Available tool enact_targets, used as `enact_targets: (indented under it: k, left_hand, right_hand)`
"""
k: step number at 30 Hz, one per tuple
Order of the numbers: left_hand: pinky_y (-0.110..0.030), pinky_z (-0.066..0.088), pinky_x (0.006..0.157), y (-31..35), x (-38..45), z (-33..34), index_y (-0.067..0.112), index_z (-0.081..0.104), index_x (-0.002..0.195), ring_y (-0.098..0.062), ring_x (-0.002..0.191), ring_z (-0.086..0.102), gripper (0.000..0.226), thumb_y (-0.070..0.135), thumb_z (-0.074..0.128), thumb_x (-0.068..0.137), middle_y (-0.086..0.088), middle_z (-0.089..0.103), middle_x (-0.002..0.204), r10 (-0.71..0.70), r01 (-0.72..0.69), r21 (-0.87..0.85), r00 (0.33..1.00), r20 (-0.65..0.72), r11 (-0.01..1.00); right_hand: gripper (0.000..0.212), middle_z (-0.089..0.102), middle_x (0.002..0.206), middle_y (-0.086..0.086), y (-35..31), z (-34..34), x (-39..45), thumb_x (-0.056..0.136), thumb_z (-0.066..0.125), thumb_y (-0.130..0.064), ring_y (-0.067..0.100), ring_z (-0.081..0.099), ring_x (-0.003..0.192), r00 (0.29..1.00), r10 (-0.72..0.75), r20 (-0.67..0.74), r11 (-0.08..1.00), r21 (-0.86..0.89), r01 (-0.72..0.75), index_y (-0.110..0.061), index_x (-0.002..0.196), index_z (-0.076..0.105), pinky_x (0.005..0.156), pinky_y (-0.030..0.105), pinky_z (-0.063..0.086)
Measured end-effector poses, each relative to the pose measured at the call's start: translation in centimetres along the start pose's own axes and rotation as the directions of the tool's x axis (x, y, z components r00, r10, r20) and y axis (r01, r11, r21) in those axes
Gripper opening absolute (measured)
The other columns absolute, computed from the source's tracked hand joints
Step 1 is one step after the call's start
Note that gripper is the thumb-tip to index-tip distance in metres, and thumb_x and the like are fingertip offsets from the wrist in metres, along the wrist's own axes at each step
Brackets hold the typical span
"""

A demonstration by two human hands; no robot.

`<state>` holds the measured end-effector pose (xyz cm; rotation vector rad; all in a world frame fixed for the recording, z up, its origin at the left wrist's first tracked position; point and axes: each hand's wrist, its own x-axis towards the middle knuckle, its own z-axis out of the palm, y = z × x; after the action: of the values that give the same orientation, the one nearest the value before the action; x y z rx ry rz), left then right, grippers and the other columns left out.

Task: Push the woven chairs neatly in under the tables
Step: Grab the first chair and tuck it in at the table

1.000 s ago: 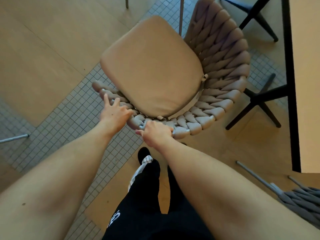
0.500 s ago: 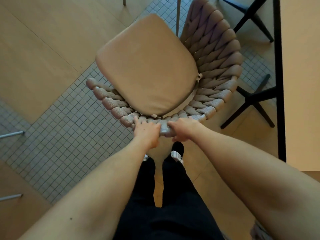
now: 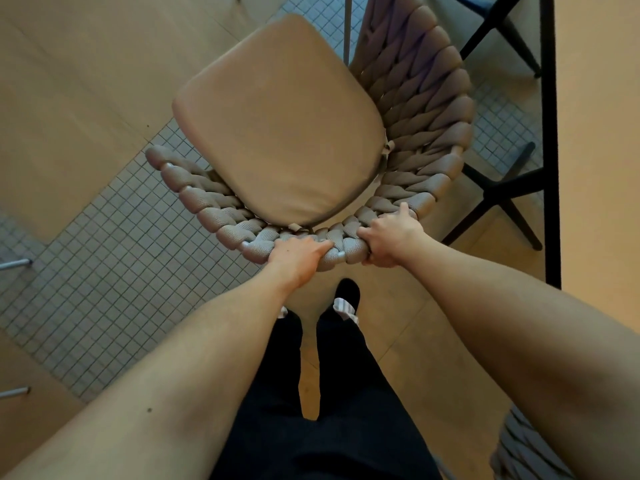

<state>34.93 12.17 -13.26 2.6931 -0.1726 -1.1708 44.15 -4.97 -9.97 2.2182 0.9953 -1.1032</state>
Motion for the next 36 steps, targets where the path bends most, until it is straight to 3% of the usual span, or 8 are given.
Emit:
enact_targets:
  k: [7,11,14,18,24,28,32,36]
  left_hand:
    - [-0.048,0.047,0.093,-5.1,-2.1,-1.6,0.037,0.033,0.150,-0.030,0.123,0.052,0.052,0.023,0.046,0.101,-0.004,0.054,0.135,0.046,-0.058,0.196,0.997,0.065,0.979]
    - [-0.037,0.044,0.083,-9.5,-2.8,-2.4,0.043,0.030,0.149,-0.023,0.122,0.055,0.059,0.020,0.049,0.099,0.002,0.056,0.135,0.076,-0.090,0.373,0.996,0.050,0.924]
    - [-0.037,0.047,0.093,-12.2,-3.0,-3.0,0.035,0.044,0.139,-0.021,0.118,0.059,0.051,0.018,0.058,0.093,0.002,0.059,0.132,0.051,-0.051,0.444,0.999,0.012,0.894]
    - [-0.037,0.038,0.103,-13.0,-2.8,-2.7,0.029,0.051,0.127,-0.023,0.115,0.060,0.037,0.019,0.058,0.092,0.000,0.065,0.123,-0.053,0.046,0.475,0.999,0.000,0.879]
    - [-0.058,0.021,0.112,-9.3,-2.4,-2.8,0.035,0.043,0.140,-0.027,0.128,0.049,0.059,0.033,0.066,0.085,0.000,0.057,0.135,-0.185,0.129,0.370,0.975,0.119,0.920]
    - [-0.059,0.031,0.110,-5.5,-1.6,-1.7,0.032,0.046,0.137,-0.030,0.122,0.054,0.059,0.038,0.069,0.083,-0.003,0.059,0.129,-0.100,0.067,0.217,0.985,0.144,0.974]
    - [-0.049,0.045,0.097,-1.2,-0.7,-0.7,0.029,0.048,0.132,-0.030,0.117,0.056,0.054,0.038,0.069,0.083,-0.004,0.059,0.125,-0.062,0.053,0.092,0.994,0.094,0.994]
    - [-0.049,0.042,0.097,2.0,0.1,-0.4,0.028,0.044,0.138,-0.032,0.122,0.054,0.057,0.029,0.068,0.087,-0.006,0.056,0.128,-0.125,0.126,-0.022,0.991,0.042,0.992]
  right_hand:
    - [0.047,0.060,0.131,0.002,-5.4,-1.7,0.4,0.099,0.051,-0.056,0.029,0.056,0.123,0.999,0.036,0.033,0.977,0.209,-0.042,-0.024,0.134,0.052,0.110,0.068,0.023]
    - [0.049,0.059,0.133,0.002,-9.6,-3.0,1.0,0.100,0.053,-0.052,0.029,0.054,0.127,0.997,0.069,0.024,0.921,0.383,-0.073,-0.020,0.136,0.051,0.110,0.071,0.021]
    - [0.053,0.058,0.136,0.003,-12.3,-4.0,1.7,0.101,0.052,-0.051,0.029,0.054,0.128,0.995,0.089,0.039,0.883,0.460,-0.097,-0.017,0.141,0.050,0.110,0.075,0.019]
    - [0.054,0.060,0.135,0.002,-13.4,-4.3,1.9,0.099,0.055,-0.052,0.029,0.057,0.125,0.995,0.101,0.011,0.877,0.471,-0.094,-0.017,0.140,0.050,0.109,0.073,0.025]
    - [0.056,0.059,0.134,0.004,-10.7,-2.8,1.7,0.092,0.065,-0.052,0.031,0.058,0.123,0.999,-0.010,-0.047,0.894,0.447,0.030,-0.021,0.135,0.046,0.101,0.050,0.042]
    - [0.058,0.059,0.134,0.004,-7.9,-1.0,1.8,0.089,0.067,-0.053,0.031,0.056,0.124,0.998,-0.053,-0.018,0.938,0.341,0.056,-0.025,0.135,0.045,0.102,0.051,0.037]
    - [0.065,0.058,0.134,0.004,-4.4,0.4,1.6,0.087,0.070,-0.054,0.030,0.055,0.126,0.998,-0.060,0.027,0.958,0.281,0.050,-0.030,0.140,0.041,0.105,0.053,0.034]
    - [0.069,0.060,0.133,0.002,-0.7,1.5,1.5,0.083,0.072,-0.061,0.029,0.055,0.126,0.999,-0.020,0.034,0.984,0.179,0.014,-0.035,0.140,0.043,0.108,0.054,0.031]
